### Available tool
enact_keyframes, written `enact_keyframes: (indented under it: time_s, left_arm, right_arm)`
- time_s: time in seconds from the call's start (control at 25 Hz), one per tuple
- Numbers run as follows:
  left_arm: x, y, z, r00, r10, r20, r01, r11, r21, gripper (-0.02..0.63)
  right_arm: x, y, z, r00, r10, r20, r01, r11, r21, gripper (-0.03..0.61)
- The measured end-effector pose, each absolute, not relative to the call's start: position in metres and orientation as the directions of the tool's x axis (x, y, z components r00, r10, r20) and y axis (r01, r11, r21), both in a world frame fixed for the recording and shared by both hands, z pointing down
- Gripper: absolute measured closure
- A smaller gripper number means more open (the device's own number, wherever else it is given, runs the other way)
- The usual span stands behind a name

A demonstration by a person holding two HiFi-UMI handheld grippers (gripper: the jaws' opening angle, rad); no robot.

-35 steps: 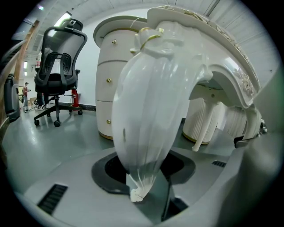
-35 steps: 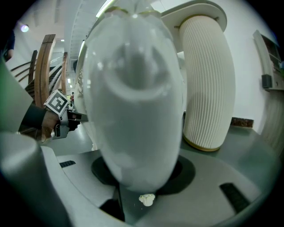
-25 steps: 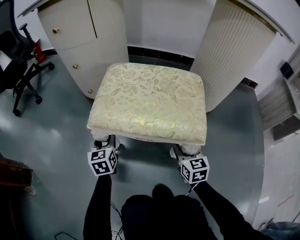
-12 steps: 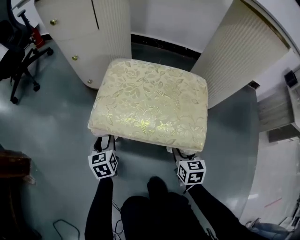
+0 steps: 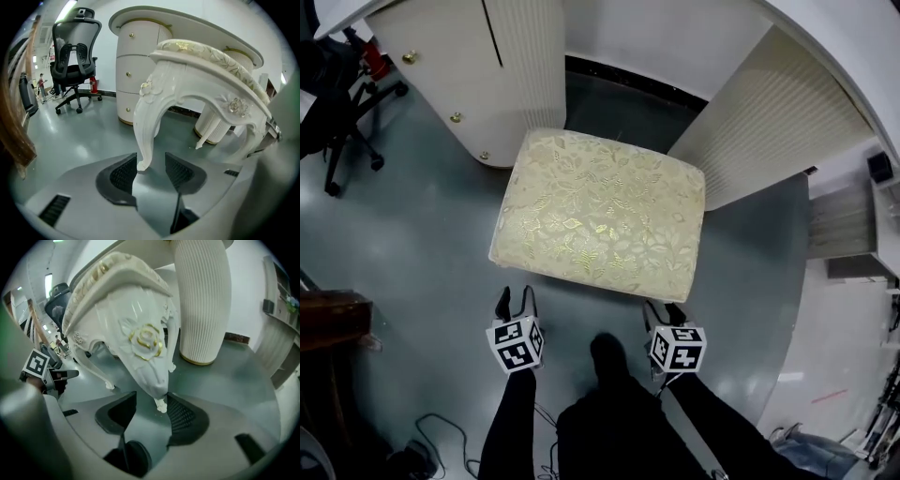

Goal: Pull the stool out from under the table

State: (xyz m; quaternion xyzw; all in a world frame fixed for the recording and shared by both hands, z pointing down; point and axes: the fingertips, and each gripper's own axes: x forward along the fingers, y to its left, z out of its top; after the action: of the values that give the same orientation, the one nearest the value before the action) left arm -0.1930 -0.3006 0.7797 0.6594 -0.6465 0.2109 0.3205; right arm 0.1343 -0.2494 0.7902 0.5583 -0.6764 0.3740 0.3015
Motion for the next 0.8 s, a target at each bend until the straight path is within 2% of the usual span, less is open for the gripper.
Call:
enact_keyframes:
  time_s: [0.16, 0.24, 0.4, 0.64, 0.8]
  left_arm:
    - [-0.188, -0.288, 0.734, 0.090, -0.680, 0.728, -0.984, 0.052, 0.169, 0.411]
    - [-0.185, -0.285, 0.707, 0.098, -0.661, 0.744, -0.983, 0.052, 0.176, 0.411]
    - [-0.174, -0.284, 0.640, 0.105, -0.635, 0.765, -0.983, 0.049, 0.175, 0.413]
    - [-0.156, -0.291, 0.560, 0.127, -0.624, 0.771, -0.980, 0.041, 0.195, 0.422]
    - [-0.155, -0.293, 0.522, 0.132, -0.632, 0.764, -0.979, 0.038, 0.201, 0.502]
  right_arm:
    - [0.126, -0.227, 0.739, -0.205, -0.473, 0.857, -0.978, 0.131, -0.162, 0.377]
    - [0.124, -0.219, 0.710, -0.198, -0.448, 0.872, -0.980, 0.125, -0.158, 0.420]
    - [0.126, -0.223, 0.642, -0.166, -0.438, 0.883, -0.984, 0.124, -0.124, 0.568]
    - [0.120, -0.244, 0.562, -0.201, -0.442, 0.874, -0.977, 0.158, -0.145, 0.574]
    - [0.111, -0.254, 0.525, -0.210, -0.452, 0.867, -0.972, 0.191, -0.136, 0.574]
